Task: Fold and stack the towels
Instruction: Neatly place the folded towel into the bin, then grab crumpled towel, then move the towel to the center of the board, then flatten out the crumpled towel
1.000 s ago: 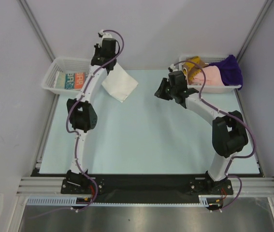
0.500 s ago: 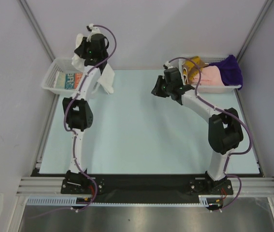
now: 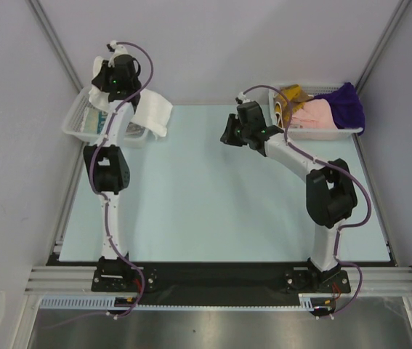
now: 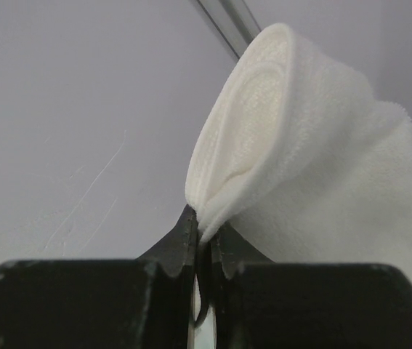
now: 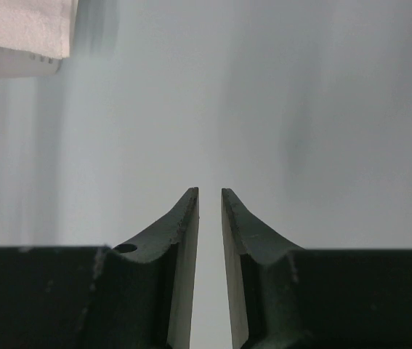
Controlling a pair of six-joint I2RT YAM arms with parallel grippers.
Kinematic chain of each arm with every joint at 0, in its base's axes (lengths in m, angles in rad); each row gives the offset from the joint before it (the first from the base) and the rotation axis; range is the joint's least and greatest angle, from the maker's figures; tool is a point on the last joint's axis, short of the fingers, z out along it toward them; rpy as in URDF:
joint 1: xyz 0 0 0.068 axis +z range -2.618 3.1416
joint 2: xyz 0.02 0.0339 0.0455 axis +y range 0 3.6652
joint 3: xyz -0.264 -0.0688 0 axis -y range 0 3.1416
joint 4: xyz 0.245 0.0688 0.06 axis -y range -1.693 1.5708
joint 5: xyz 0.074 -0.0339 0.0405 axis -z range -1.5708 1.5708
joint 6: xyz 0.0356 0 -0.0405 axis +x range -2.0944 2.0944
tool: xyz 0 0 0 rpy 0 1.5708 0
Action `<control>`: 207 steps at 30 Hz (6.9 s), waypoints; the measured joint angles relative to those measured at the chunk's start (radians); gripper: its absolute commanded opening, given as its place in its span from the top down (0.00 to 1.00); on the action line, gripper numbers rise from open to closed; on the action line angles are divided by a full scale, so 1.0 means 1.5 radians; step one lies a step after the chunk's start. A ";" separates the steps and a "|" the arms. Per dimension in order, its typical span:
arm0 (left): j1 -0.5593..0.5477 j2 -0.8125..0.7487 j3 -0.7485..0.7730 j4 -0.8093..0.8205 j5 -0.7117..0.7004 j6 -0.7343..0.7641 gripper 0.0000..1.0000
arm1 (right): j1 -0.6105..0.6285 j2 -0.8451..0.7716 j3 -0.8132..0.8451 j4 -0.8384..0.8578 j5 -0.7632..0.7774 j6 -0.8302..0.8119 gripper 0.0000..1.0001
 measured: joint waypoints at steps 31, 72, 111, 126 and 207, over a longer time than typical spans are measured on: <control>0.076 0.052 -0.004 0.013 0.080 0.007 1.00 | 0.024 0.041 0.060 -0.030 0.013 -0.023 0.75; -0.163 -0.099 -0.103 -0.128 0.218 -0.355 0.07 | -0.143 -0.067 0.032 -0.052 0.065 -0.040 0.71; -0.376 -0.667 -0.737 -0.267 0.675 -0.565 0.10 | -0.265 0.303 0.401 -0.101 0.167 -0.084 1.00; -0.356 -0.726 -0.770 -0.242 0.696 -0.559 0.14 | -0.242 0.129 0.437 -0.107 0.138 -0.098 1.00; -0.227 -1.107 -1.133 -0.161 0.552 -0.813 0.25 | 0.185 0.360 0.361 -0.204 -0.095 -0.378 0.94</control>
